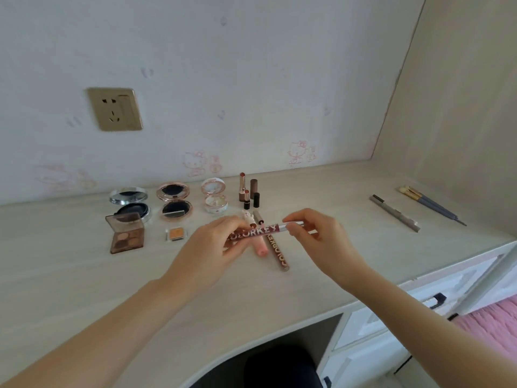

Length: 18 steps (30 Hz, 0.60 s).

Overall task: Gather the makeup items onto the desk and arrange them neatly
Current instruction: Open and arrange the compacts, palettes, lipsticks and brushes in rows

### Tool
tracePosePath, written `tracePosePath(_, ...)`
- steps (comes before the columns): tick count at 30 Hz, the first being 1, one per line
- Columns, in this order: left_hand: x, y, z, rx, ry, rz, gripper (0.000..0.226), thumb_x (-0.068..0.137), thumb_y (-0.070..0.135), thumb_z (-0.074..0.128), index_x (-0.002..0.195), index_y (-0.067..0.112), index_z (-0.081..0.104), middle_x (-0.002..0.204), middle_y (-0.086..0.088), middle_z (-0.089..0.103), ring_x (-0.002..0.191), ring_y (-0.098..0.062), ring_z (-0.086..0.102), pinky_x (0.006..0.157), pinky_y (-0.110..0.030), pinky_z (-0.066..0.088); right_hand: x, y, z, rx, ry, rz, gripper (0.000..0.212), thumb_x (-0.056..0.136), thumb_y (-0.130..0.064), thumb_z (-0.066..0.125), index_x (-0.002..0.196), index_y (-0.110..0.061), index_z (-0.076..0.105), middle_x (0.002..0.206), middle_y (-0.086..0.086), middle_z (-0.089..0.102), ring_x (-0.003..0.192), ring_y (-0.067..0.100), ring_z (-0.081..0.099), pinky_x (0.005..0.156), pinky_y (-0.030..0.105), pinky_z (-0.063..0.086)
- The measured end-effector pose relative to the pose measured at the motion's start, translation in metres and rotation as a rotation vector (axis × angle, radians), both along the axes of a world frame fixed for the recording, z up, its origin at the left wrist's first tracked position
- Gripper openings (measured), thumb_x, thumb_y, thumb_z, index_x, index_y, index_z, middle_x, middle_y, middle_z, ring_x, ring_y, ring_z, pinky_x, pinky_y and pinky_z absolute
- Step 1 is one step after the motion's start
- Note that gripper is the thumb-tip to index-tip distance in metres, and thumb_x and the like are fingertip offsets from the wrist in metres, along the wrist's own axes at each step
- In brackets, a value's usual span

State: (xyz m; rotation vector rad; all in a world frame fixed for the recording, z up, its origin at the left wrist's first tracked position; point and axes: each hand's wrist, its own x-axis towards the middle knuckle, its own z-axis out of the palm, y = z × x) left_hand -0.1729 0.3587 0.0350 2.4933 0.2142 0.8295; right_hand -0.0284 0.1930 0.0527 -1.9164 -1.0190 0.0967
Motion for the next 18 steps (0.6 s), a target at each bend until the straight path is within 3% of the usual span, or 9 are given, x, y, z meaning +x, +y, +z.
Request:
tracePosePath(5,-0.040,0.009,-0.004,0.035,0.030,0.132,0.021,0.081,0.030,0.073,0.100,0.029,0.066,0.084,0.025,0.058,0.075,0.001,0.058,0.068,-0.019,0.047,-0.037,0.032,-0.005,0.035,0.087,0.094,0.012,0.092,-0.018,0.058,0.096,-0.020,0.069,0.072,-0.012,0.061,0.063,-0.006,0.055,0.054,0.007,0.039)
tracePosePath(13,-0.069,0.024,-0.021,0.119,-0.031,0.254,0.016,0.082,0.026,0.072,0.095,0.026,0.064,0.086,0.012,0.061,0.076,-0.011,0.058,0.064,-0.036,0.051,-0.071,0.068,-0.024,0.047,0.270,0.177,0.012,0.092,-0.025,0.058,0.092,-0.019,0.068,0.070,-0.008,0.064,0.065,-0.001,0.058,0.063,0.018,0.048)
tracePosePath(18,-0.073,0.028,-0.033,0.211,-0.068,0.302,0.014,0.084,0.028,0.067,0.097,0.020,0.066,0.091,0.011,0.062,0.081,-0.014,0.058,0.067,-0.034,0.050,-0.078,0.080,-0.032,0.105,0.440,0.211,0.011,0.092,-0.021,0.059,0.089,-0.013,0.066,0.069,0.000,0.069,0.065,0.008,0.064,0.060,0.025,0.051)
